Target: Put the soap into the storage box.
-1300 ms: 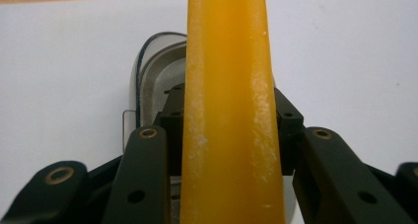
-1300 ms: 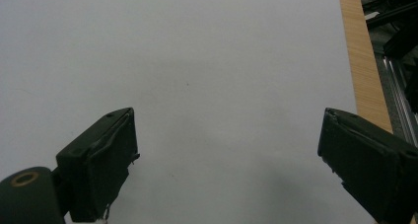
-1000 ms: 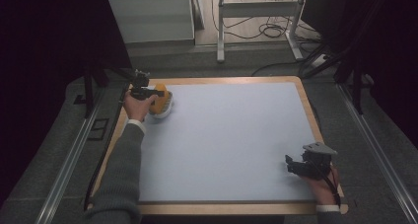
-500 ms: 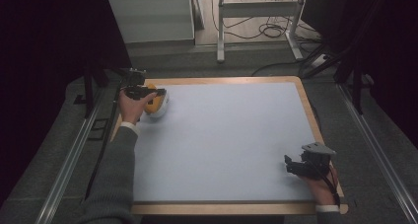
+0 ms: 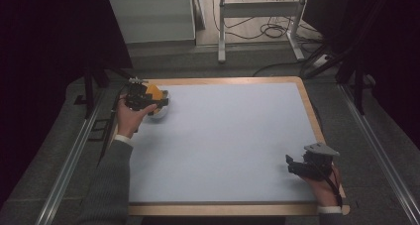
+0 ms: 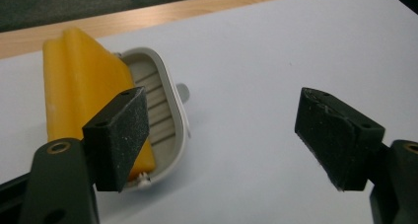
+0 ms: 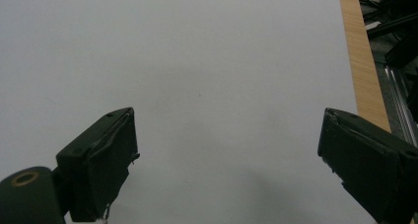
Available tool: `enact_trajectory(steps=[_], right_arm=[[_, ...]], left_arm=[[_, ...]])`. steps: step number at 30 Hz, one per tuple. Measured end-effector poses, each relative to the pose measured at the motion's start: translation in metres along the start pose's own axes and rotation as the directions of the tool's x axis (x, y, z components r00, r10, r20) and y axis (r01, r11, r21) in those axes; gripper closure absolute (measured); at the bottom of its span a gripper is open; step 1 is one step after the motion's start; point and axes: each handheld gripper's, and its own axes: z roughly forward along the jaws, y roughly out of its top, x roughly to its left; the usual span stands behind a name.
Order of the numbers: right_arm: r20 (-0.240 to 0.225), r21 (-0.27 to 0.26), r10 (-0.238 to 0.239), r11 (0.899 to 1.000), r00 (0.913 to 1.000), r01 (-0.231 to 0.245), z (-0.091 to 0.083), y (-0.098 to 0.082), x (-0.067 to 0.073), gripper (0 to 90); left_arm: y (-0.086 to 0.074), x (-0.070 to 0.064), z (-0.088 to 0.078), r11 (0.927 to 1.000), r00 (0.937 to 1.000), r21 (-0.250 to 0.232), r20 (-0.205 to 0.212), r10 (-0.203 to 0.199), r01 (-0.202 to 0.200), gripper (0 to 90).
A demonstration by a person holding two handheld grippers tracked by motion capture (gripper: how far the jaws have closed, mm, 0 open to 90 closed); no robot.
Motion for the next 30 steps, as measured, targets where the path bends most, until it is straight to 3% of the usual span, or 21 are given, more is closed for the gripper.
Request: enact_trajectory(steps=[3, 10, 19, 30], right_arm=[[-0.006, -0.006, -0.005, 1.0, 1.0, 0.005, -0.001, 0.001, 0.0, 8.2], [-0.021, -0.023, -0.01, 1.0, 0.9997, 0.01, -0.003, 0.002, 0.002, 8.2], [-0.038, -0.039, -0.018, 0.999, 0.9991, 0.016, -0.005, 0.003, 0.003, 8.1], [-0.053, -0.047, -0.023, 0.999, 0.9983, 0.021, -0.005, 0.004, 0.005, 8.0]], left_arm=[[-0.012, -0.007, -0.005, 0.9996, 0.9996, 0.003, 0.005, 0.028, -0.028, 21.0], [-0.044, -0.022, -0.01, 0.9991, 0.9976, 0.013, 0.056, 0.04, -0.041, 20.3], [-0.088, -0.04, -0.018, 0.9991, 0.9931, -0.008, 0.109, 0.042, -0.041, 21.2], [-0.116, -0.049, -0.011, 0.9963, 0.9919, 0.036, 0.103, 0.074, -0.078, 22.4]])
